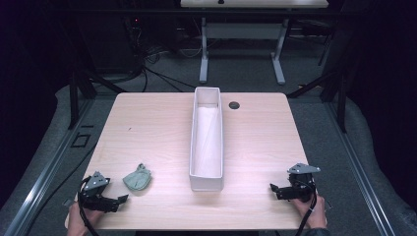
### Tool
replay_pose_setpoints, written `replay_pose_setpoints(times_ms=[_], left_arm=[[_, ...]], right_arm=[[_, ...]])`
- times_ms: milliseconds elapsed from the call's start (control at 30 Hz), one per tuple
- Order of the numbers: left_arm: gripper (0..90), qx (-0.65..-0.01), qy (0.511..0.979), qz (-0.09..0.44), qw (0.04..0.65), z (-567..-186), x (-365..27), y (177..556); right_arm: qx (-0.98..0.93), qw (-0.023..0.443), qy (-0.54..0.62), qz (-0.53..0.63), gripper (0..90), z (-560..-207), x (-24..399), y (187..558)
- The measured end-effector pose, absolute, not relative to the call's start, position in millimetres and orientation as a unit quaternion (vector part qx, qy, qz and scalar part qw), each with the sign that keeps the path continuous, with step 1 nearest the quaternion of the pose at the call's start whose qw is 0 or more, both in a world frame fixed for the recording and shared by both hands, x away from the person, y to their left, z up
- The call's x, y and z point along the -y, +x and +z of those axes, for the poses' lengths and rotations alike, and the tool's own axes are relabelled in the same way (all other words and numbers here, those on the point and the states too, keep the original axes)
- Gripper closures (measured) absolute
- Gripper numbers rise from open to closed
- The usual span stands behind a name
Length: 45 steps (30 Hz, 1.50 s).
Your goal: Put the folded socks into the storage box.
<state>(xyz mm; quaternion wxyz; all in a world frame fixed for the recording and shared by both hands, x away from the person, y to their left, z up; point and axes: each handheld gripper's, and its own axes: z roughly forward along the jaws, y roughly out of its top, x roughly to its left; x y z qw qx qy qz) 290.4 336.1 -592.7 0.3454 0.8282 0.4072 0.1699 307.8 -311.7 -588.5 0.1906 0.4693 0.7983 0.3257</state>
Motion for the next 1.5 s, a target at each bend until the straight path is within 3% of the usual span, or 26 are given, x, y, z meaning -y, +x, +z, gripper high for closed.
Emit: replay_pose_setpoints(times_ms=[467, 800, 1167, 1500], left_arm=[[0.1, -0.422, 0.823, 0.169, 0.339, -591.2, -334.6, 289.9], [0.0, -0.430, 0.827, 0.124, 0.339, -571.3, -330.6, 295.7], [0.0, -0.427, 0.829, 0.110, 0.344, -537.9, -304.6, 308.4], [0.1, -0.441, 0.834, 0.094, 0.319, -541.0, -286.7, 326.8]], right_arm=[[-0.796, 0.193, 0.472, 0.325, 0.0, -588.8, 311.8, 308.2], [-0.792, 0.198, 0.472, 0.332, 0.0, -589.9, 311.2, 308.4], [-0.793, 0.195, 0.472, 0.331, 0.0, -589.6, 311.6, 308.2], [-0.793, 0.196, 0.472, 0.331, 0.1, -589.7, 311.7, 308.2]])
